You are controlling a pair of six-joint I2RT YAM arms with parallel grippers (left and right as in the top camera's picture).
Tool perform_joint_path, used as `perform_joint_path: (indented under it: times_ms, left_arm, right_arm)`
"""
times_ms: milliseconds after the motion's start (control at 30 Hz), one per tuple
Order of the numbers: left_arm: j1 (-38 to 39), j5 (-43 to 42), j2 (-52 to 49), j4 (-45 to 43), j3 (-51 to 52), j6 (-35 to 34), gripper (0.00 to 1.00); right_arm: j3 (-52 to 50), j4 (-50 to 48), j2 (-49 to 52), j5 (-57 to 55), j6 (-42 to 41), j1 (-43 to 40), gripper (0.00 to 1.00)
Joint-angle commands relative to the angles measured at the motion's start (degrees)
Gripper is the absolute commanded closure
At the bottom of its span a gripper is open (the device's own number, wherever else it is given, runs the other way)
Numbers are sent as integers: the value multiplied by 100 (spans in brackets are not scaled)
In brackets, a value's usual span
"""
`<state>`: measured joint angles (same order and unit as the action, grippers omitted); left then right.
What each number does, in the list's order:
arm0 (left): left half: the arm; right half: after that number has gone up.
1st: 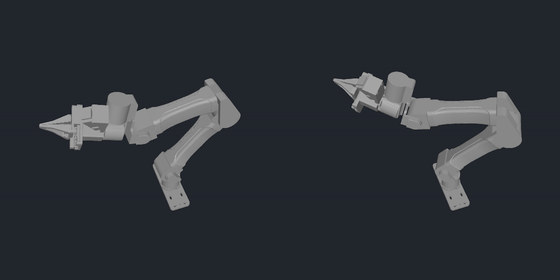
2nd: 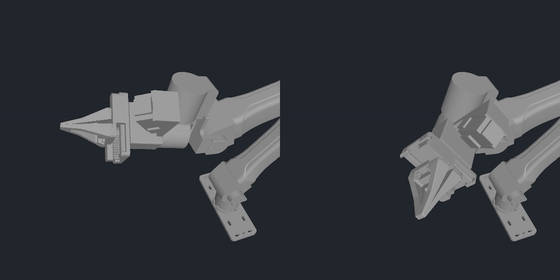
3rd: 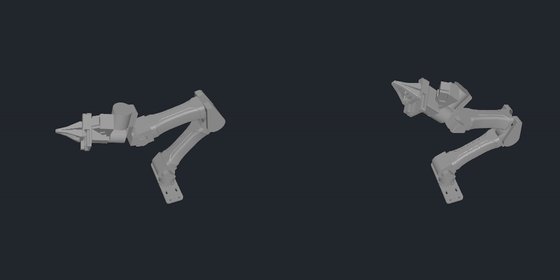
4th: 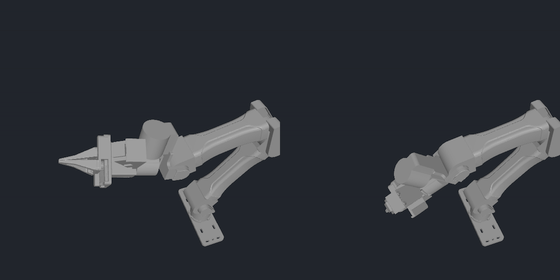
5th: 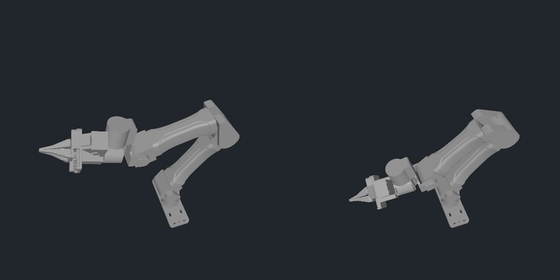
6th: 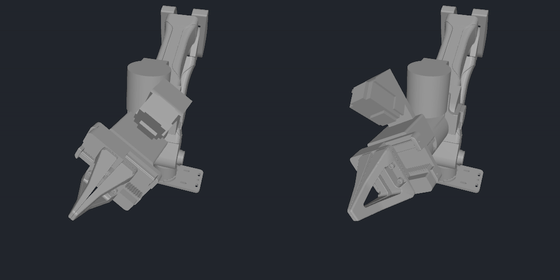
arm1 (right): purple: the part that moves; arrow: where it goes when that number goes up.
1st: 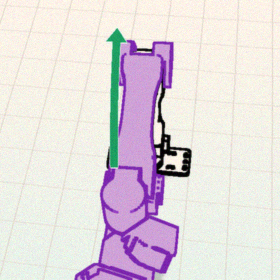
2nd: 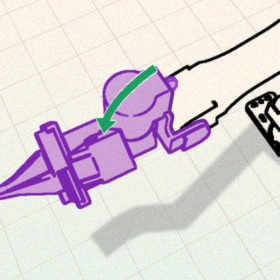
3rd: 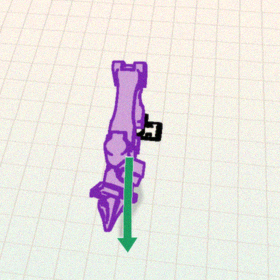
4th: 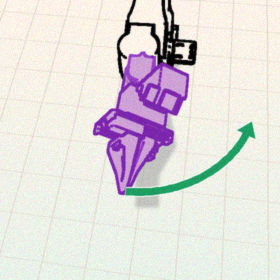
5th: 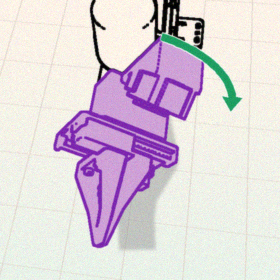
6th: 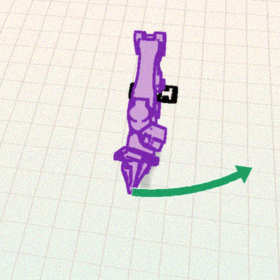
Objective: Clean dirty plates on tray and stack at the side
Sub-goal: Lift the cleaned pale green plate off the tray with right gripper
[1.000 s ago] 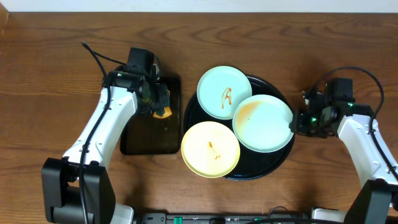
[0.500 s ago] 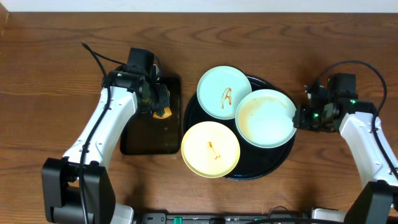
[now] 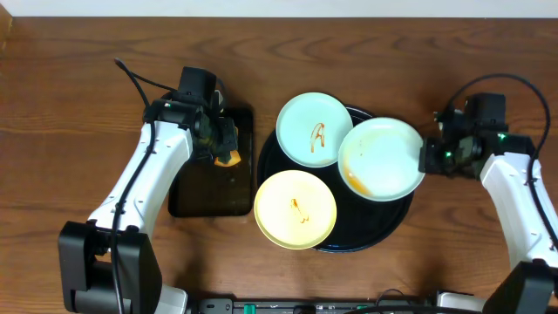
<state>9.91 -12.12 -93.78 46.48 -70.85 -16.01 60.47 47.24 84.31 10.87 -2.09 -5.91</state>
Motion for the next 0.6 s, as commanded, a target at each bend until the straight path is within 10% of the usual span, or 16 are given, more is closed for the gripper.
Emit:
perform_joint_path:
  times_ms: [0, 567]
  left_arm:
    - [-9, -33, 140, 20, -20, 92, 92]
    - [-9, -35, 140, 22, -20, 94, 93]
  right_arm:
    - [203, -39, -284, -903, 90, 286, 99]
    - [205, -297, -350, -5495, 704, 3211, 99]
